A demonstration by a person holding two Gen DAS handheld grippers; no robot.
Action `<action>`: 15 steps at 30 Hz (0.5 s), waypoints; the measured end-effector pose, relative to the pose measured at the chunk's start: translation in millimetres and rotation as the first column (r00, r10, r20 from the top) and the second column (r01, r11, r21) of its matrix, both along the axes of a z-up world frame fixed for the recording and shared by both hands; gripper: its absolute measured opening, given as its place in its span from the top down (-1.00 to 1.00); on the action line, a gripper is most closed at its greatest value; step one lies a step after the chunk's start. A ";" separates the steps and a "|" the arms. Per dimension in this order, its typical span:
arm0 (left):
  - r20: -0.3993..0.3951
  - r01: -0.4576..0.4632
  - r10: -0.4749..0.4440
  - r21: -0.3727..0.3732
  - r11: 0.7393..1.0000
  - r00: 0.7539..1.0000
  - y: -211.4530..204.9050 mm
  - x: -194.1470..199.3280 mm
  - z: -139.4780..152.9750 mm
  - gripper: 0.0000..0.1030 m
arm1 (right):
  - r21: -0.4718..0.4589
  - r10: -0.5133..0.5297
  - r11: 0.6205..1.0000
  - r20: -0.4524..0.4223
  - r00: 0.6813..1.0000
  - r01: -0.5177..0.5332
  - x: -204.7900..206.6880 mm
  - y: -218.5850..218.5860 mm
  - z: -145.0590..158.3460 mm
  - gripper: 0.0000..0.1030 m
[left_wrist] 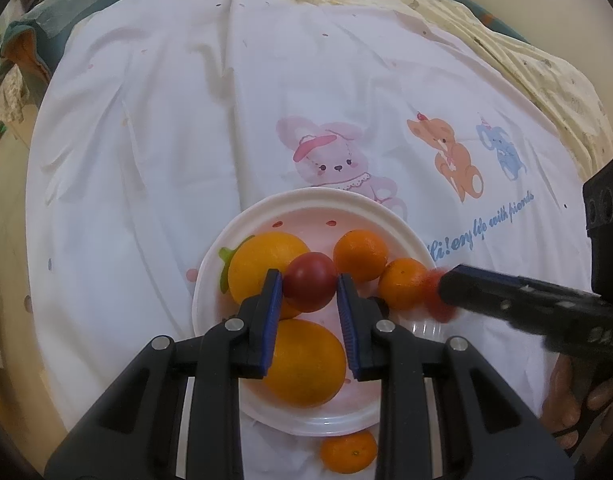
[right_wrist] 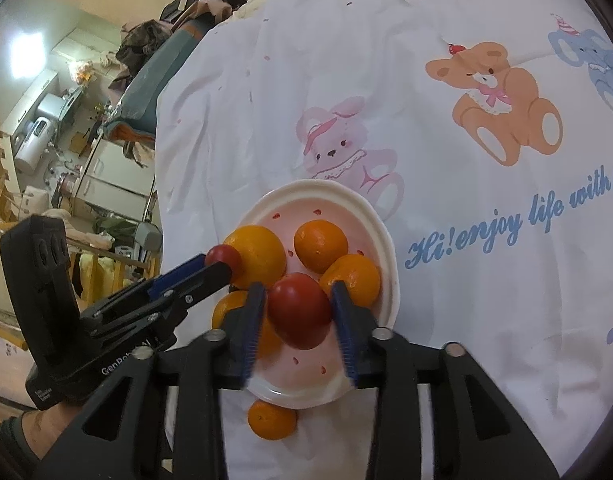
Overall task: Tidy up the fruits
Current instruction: 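Open the left gripper releasing its tomato while the right gripper releases its tomato, then withdraw both open grippers toward the last tangerine and green tomato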
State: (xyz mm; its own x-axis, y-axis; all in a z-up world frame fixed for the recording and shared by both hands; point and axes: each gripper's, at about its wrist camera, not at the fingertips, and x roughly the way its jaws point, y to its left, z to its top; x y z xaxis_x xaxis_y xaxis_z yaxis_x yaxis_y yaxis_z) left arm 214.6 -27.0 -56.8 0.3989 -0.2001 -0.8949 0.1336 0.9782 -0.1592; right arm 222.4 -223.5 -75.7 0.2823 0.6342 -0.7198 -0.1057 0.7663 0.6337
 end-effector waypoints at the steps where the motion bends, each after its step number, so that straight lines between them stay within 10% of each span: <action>1: -0.003 0.000 0.000 0.001 1.000 1.000 -0.3 -0.2 -0.6 0.52 | 0.007 -0.009 1.000 0.002 1.000 0.009 0.5 -1.7 0.8 -0.13; 9: 0.014 -0.010 0.009 0.017 1.000 1.000 -1.6 -2.5 2.9 -0.24 | 0.005 -0.044 0.999 -0.003 0.999 0.044 3.2 -10.6 1.4 -0.25; 15: 0.015 -0.019 0.019 0.045 0.999 1.000 1.1 0.2 3.0 -0.35 | -0.003 -0.047 0.999 -0.002 0.999 0.047 3.4 -10.6 2.4 -0.32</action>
